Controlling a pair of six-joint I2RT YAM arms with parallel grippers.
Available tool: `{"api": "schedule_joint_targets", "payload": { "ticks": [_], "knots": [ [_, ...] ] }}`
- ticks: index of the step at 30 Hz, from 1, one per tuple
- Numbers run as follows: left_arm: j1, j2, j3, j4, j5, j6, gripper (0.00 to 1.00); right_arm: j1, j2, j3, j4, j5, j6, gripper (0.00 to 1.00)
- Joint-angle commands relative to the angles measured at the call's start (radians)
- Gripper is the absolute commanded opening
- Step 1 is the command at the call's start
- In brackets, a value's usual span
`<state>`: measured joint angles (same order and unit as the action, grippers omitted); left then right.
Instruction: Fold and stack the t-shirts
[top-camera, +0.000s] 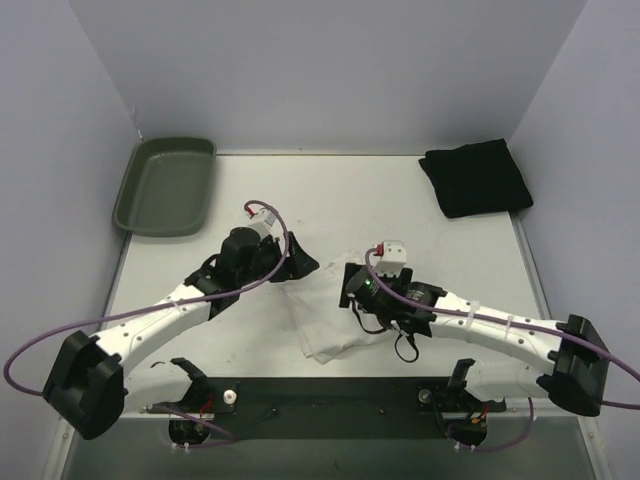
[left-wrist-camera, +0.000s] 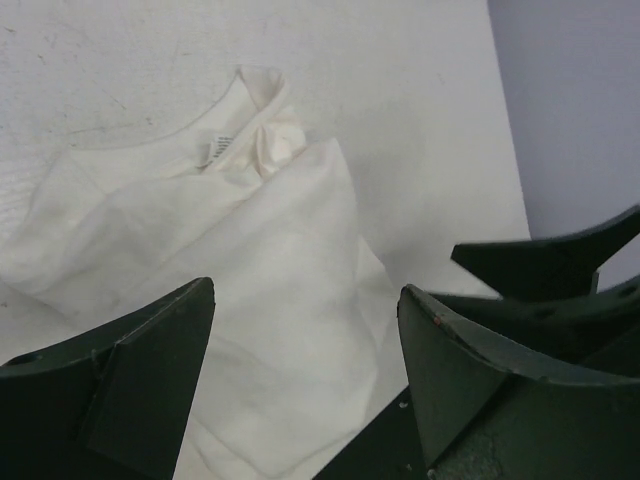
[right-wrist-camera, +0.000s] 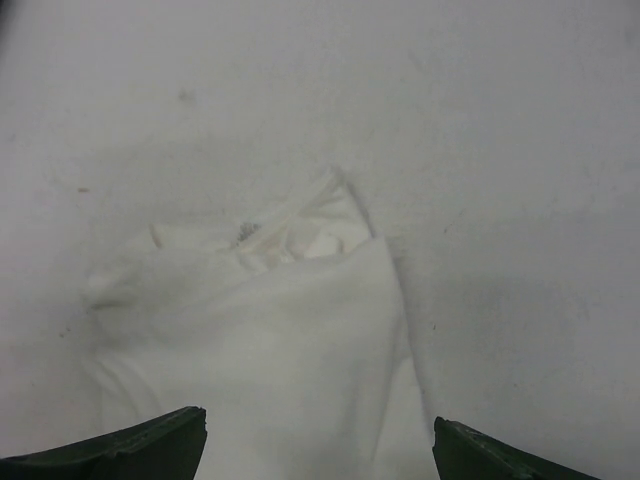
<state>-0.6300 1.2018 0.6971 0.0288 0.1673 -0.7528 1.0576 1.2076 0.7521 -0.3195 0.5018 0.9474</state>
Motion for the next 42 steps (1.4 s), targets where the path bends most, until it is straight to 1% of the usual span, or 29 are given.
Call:
{"api": "schedule_joint_targets", "payload": {
  "ticks": [1,2,4,5,6,7,8,9,11,12,13,14,15,16,17,18,20,22,24,25,26,29,33,35,38,39,42],
  "knots": [
    [-0.045,-0.158,-0.048,-0.092,0.041,-0.042,0.83,-0.076,-0.077,0.131,-0.153,0.181,-0.165,0.99],
    [-0.059,-0.174,-0.082,-0.093,0.032,-0.051,0.83,-0.190,-0.086,0.138,-0.151,0.156,-0.220,1.00],
    [-0.086,-0.223,-0.111,-0.096,0.018,-0.068,0.83,-0.321,-0.086,0.147,-0.122,0.115,-0.286,1.00],
    [-0.091,-0.238,-0.134,-0.096,0.014,-0.071,0.83,-0.399,-0.076,0.171,-0.087,0.051,-0.317,1.00],
    [-0.092,-0.249,-0.140,-0.102,0.014,-0.072,0.83,-0.518,-0.033,0.194,-0.078,0.023,-0.362,1.00],
    [-0.092,-0.264,-0.145,-0.107,0.012,-0.074,0.83,-0.571,-0.005,0.219,-0.072,0.017,-0.378,1.00],
    [-0.094,-0.269,-0.146,-0.110,0.009,-0.072,0.83,-0.609,0.030,0.283,-0.060,0.020,-0.398,1.00],
    [-0.094,-0.274,-0.151,-0.110,0.009,-0.072,0.83,-0.684,0.112,0.320,-0.058,0.035,-0.426,1.00],
    [-0.096,-0.274,-0.151,-0.104,0.012,-0.065,0.83,-0.751,0.197,0.398,-0.044,0.038,-0.441,1.00],
    [-0.096,-0.272,-0.151,-0.096,0.023,-0.065,0.83,-0.819,0.278,0.465,-0.033,0.023,-0.443,1.00],
    [-0.096,-0.265,-0.150,-0.090,0.026,-0.057,0.83,-0.850,0.320,0.502,-0.003,-0.003,-0.446,1.00],
    [-0.094,-0.263,-0.146,-0.092,0.028,-0.054,0.83,-0.882,0.399,0.536,0.011,-0.029,-0.446,1.00],
    [-0.097,-0.258,-0.146,-0.081,0.040,-0.053,0.83,-0.927,0.440,0.611,0.019,-0.086,-0.447,1.00],
    [-0.097,-0.251,-0.143,-0.078,0.043,-0.048,0.83,-0.945,0.479,0.647,0.036,-0.112,-0.452,1.00],
    [-0.097,-0.246,-0.140,-0.073,0.043,-0.046,0.83,-0.962,0.553,0.680,0.042,-0.129,-0.455,1.00],
    [-0.099,-0.243,-0.140,-0.066,0.047,-0.046,0.83,-0.975,0.587,0.749,0.049,-0.144,-0.460,1.00],
    [-0.100,-0.235,-0.139,-0.053,0.064,-0.049,0.83,-1.008,0.663,0.792,0.098,-0.180,-0.483,1.00],
    [-0.103,-0.235,-0.136,-0.050,0.074,-0.040,0.83,-1.045,0.699,0.829,0.170,-0.225,-0.493,1.00],
    [-0.102,-0.237,-0.133,-0.052,0.075,-0.028,0.83,-1.055,0.763,0.872,0.189,-0.258,-0.495,1.00],
    [-0.103,-0.237,-0.130,-0.056,0.078,-0.023,0.83,-1.083,0.788,0.929,0.194,-0.282,-0.495,1.00],
    [-0.102,-0.235,-0.123,-0.061,0.078,-0.019,0.83,-1.094,0.831,0.950,0.198,-0.290,-0.509,1.00],
    [-0.100,-0.217,-0.105,-0.059,0.087,-0.002,0.84,-1.098,0.894,1.018,0.233,-0.307,-0.527,0.99],
    [-0.099,-0.167,-0.102,-0.043,0.116,0.004,0.84,-1.099,0.948,1.066,0.292,-0.310,-0.542,0.99],
    [-0.096,-0.150,-0.107,0.011,0.121,0.000,0.84,-1.102,0.993,1.122,0.281,-0.313,-0.544,0.98],
    [-0.088,-0.120,-0.116,0.031,0.141,-0.005,0.84,-1.110,1.064,1.190,0.234,-0.327,-0.535,0.98],
    [-0.085,-0.111,-0.119,0.034,0.143,-0.006,0.83,-1.116,1.082,1.237,0.197,-0.333,-0.527,0.98],
    [-0.080,-0.105,-0.122,0.039,0.146,-0.008,0.83,-1.130,1.133,1.292,0.139,-0.345,-0.480,0.98]
  ]
}}
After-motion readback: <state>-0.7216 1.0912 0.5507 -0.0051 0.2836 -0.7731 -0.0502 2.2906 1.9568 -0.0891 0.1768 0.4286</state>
